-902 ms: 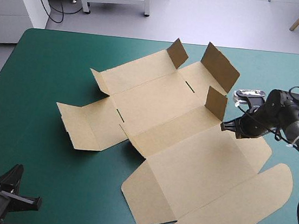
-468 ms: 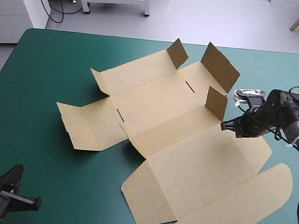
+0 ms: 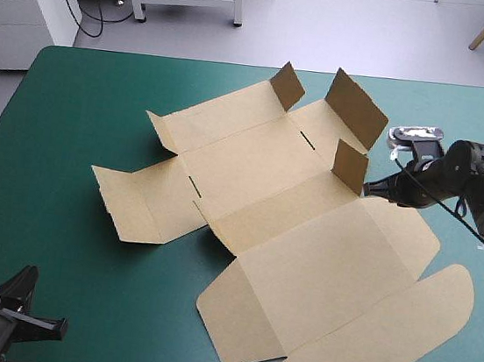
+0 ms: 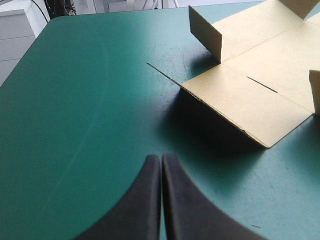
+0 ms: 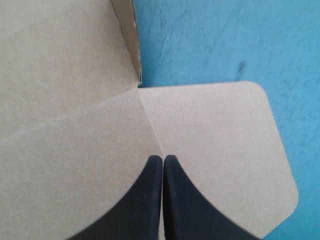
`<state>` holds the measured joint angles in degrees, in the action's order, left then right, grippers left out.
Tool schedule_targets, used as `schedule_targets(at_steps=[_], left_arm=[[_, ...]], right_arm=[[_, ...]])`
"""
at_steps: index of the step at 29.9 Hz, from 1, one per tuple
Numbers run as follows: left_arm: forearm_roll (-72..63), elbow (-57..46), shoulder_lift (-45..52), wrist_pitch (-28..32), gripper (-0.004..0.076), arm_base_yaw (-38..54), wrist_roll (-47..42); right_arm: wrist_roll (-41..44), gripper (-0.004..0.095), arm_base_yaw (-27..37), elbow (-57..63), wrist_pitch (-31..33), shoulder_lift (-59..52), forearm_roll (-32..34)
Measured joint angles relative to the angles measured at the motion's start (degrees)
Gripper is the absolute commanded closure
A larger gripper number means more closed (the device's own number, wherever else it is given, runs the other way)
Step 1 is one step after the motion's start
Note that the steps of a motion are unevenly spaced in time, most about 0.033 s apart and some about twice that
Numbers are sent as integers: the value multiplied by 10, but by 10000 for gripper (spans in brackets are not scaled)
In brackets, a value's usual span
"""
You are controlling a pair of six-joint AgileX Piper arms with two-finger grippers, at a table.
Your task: Fold the box
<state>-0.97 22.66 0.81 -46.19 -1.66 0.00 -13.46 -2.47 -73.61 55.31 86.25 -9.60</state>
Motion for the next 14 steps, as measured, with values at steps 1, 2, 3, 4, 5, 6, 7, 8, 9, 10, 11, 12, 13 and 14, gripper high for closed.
schedule_targets(at_steps=[1,2,3,4,5,6,7,8,9,10,11,12,13,14], left_arm=[[0,0,0,0,734,0,0],[0,0,0,0,734,0,0],[0,0,0,0,734,0,0],[0,0,0,0,734,0,0],[0,0,0,0,734,0,0],[0,0,0,0,734,0,0],[0,0,0,0,734,0,0],[0,0,0,0,734,0,0],[0,0,0,0,734,0,0],[0,0,0,0,734,0,0],[0,0,0,0,734,0,0],[0,0,0,0,734,0,0],[0,0,0,0,734,0,0],[0,0,0,0,734,0,0]], right_arm=[[0,922,0,-10,1,-13,0],[0,922,0,-21,4,-26,0],[0,922,0,-31,6,-36,1],[1,922,0,-44,9,-49,1],[3,922,0,-58,11,-61,1],[4,922,0,-71,13,-71,1],[5,922,0,-85,15,-82,1],[7,922,0,-97,18,-93,1],[7,922,0,-108,19,-103,1],[7,922,0,-116,21,-112,1],[9,922,0,-125,21,-120,1],[11,922,0,-131,23,-127,1],[12,922,0,-135,23,-132,1],[13,922,0,-138,25,-137,1]])
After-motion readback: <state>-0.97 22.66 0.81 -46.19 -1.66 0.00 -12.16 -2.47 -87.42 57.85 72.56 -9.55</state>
